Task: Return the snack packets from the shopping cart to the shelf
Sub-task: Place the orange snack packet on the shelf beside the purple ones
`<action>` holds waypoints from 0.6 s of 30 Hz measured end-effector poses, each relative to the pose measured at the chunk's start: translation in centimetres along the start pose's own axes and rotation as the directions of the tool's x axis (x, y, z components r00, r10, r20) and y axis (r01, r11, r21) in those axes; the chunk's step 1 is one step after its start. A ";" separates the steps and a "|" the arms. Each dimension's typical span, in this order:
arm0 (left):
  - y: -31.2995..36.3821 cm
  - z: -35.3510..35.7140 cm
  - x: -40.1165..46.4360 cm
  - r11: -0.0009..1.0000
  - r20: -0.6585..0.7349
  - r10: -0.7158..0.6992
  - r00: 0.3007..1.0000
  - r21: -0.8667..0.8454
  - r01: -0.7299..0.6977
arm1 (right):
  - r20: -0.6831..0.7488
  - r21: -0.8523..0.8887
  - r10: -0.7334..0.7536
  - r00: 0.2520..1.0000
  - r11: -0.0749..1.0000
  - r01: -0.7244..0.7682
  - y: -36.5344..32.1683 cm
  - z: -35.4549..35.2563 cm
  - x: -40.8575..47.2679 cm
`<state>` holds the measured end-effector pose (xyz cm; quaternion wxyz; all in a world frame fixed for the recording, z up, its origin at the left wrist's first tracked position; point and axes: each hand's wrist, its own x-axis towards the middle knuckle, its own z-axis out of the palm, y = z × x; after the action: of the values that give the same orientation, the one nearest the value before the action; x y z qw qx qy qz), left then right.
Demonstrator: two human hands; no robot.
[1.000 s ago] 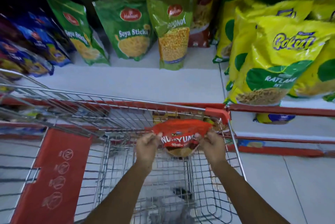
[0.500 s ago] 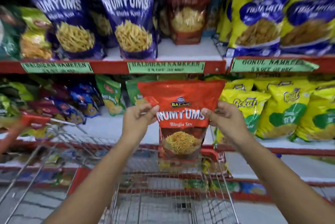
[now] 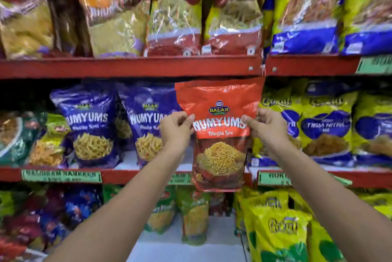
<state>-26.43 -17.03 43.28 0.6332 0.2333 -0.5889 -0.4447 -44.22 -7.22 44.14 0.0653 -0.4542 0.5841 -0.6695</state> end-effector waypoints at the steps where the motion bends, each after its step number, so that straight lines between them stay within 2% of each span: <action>1: -0.4 0.8 1.0 1.000 -0.031 0.009 0.999 0.020 -0.008 | -0.022 0.009 0.000 1.000 1.000 0.000 0.5 0.2 1.2; 7: -3.5 4.0 5.6 0.986 -0.132 0.079 0.988 0.155 -0.058 | -0.141 0.003 0.021 0.990 1.000 -0.021 2.9 1.8 6.1; 12: -6.3 5.1 7.5 0.979 -0.212 0.021 0.977 0.201 0.023 | -0.202 -0.061 0.031 0.979 0.997 -0.045 5.2 3.5 8.1; 18: -8.5 5.5 7.3 0.985 -0.209 -0.041 0.977 0.158 0.075 | -0.224 0.018 0.096 0.970 0.995 -0.095 7.9 5.0 8.3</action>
<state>-34.81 -26.15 41.32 0.6558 0.3468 -0.5482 -0.3862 -49.10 -18.39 41.40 0.0327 -0.3467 0.6065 -0.7148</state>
